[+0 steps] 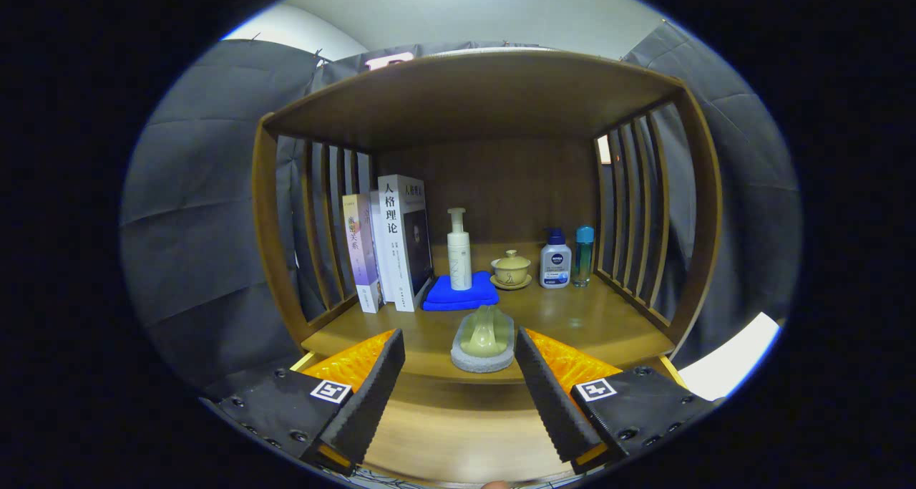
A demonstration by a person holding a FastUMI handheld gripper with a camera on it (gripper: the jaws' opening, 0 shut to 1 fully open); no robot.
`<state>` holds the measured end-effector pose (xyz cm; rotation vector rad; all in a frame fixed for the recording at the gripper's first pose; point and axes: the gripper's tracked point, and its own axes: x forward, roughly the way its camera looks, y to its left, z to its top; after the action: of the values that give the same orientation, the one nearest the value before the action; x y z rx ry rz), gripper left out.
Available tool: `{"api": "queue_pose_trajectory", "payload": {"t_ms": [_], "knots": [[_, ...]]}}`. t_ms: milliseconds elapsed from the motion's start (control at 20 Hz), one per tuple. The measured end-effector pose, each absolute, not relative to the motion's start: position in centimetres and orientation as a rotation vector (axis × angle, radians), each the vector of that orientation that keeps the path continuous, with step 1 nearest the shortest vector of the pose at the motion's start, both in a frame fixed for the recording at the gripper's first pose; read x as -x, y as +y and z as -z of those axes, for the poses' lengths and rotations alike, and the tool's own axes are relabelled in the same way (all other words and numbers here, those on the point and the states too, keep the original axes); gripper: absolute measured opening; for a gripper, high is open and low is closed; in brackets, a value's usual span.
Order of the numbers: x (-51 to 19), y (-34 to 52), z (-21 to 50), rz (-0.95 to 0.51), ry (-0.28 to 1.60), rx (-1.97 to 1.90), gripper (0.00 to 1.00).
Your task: Pull open the drawer, take out the items inside it, and place them on the countertop above the cabinet.
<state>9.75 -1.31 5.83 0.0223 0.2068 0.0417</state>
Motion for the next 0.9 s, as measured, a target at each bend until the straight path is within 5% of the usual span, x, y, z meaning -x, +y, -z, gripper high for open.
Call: {"api": "queue_pose_trajectory", "payload": {"t_ms": [900], "knots": [[1.7,-0.2,1.9,-0.029,0.206,0.052,0.98]]}}
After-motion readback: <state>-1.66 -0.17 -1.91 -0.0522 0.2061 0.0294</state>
